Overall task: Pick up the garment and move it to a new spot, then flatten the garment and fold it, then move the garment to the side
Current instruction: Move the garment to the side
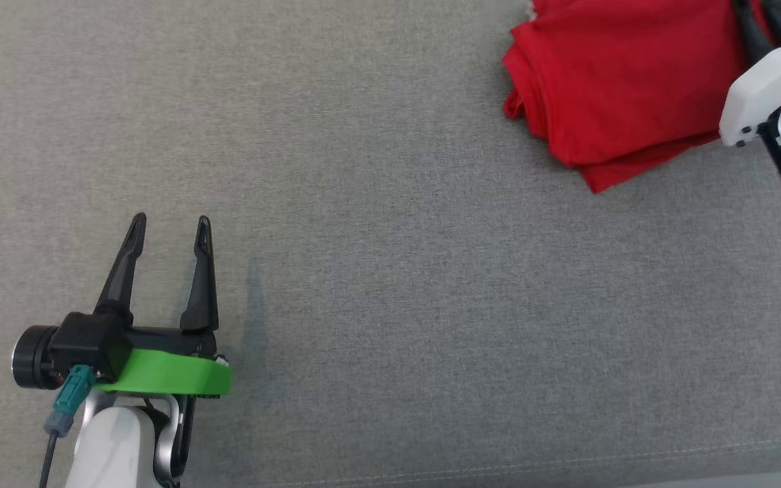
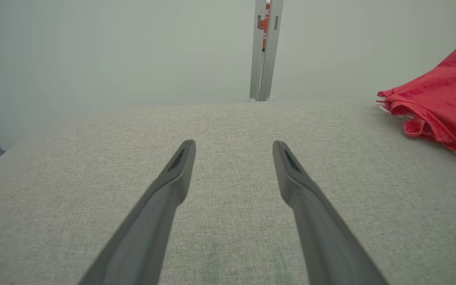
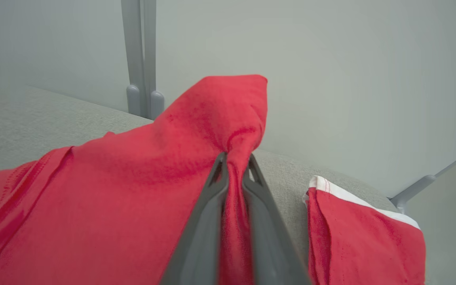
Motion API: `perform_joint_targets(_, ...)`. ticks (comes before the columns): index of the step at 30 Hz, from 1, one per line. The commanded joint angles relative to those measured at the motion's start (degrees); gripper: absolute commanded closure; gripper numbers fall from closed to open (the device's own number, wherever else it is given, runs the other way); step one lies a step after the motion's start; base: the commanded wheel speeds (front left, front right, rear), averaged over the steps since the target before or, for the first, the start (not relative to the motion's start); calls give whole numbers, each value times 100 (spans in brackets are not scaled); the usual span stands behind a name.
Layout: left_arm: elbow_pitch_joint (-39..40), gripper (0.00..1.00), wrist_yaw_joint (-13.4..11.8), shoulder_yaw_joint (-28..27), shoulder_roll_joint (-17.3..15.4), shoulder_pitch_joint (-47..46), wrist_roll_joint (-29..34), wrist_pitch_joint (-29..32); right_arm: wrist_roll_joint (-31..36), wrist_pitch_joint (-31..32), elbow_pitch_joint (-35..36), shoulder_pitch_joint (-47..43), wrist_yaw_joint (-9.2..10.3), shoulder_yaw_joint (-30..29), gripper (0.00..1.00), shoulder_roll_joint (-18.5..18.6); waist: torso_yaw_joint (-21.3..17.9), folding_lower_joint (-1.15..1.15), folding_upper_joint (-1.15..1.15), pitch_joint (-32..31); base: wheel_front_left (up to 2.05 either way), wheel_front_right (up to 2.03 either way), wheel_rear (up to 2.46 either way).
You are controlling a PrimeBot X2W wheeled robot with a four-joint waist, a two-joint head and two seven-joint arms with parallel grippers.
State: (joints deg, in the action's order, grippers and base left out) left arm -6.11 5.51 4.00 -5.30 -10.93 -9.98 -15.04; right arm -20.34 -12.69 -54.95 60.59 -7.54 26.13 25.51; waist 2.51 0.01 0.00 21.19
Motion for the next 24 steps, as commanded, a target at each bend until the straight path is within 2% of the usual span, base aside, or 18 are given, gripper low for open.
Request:
perform_joint_targets(1, 39, 0, 28, -16, -91, -165, 51, -12, -57, -11, 48, 181, 13, -47, 100, 130, -663, -1, 0, 703, 0, 0, 0)
perform_joint_targets(7, 157, 0, 74, 37, -256, -357, 187, -13, -289, 50, -18, 622, 13, -249, 100, 671, -993, -1, 0, 1000, 0, 0, 0)
perform_joint_targets(15, 441, 0, 77, 93, -369, -341, 233, -13, -316, 389, -195, 1150, 13, -211, 100, 1268, -1164, -1, 0, 1183, 0, 0, 0)
perform_joint_targets(19, 624, 0, 72, 149, -391, -358, 251, 20, -223, 496, -442, 1409, 13, -215, 100, 1432, -1137, -1, 0, 1250, 0, 0, 0)
perform_joint_targets(24, 811, 0, 36, 152, -433, -366, 242, 68, -161, 596, -899, 1697, 13, -304, 100, 1467, -1082, -1, 0, 1350, 0, 0, 0)
